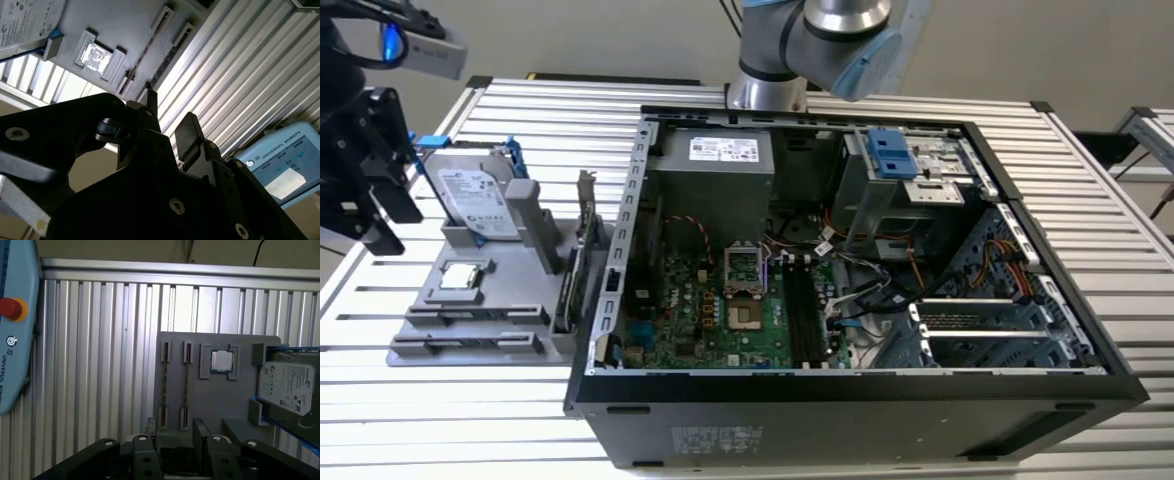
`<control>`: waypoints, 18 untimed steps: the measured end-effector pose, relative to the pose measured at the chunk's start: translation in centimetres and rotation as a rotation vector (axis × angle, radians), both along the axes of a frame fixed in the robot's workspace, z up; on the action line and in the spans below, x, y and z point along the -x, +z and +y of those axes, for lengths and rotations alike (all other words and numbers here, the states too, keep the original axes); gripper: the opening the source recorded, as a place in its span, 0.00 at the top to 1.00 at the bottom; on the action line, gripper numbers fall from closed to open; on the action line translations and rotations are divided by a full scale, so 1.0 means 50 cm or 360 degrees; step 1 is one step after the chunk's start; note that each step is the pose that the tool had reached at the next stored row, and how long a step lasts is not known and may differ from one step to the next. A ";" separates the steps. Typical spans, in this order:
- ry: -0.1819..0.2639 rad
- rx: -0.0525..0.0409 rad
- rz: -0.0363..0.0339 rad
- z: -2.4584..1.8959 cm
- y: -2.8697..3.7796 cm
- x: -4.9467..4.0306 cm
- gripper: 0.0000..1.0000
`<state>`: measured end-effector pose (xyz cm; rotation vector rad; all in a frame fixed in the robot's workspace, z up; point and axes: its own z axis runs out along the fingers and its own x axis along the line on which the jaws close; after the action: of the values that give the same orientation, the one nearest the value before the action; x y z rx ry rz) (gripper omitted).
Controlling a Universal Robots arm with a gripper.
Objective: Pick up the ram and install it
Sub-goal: 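Pick up the ram and move it above insertion slot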
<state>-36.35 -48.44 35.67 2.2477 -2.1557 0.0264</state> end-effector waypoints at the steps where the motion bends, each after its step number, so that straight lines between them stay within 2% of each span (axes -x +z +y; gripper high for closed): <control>1: 0.0000 0.0000 0.0000 0.0000 -0.001 0.000 0.00; 11: 0.0000 0.0000 0.0000 0.0000 -0.007 0.000 0.00; 13: 0.0000 0.0000 0.0000 0.0002 -0.016 0.000 0.00; 18: 0.0000 0.0000 0.0000 0.0002 -0.017 0.000 0.00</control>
<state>-36.35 -48.43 34.81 2.2476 -2.1558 0.0265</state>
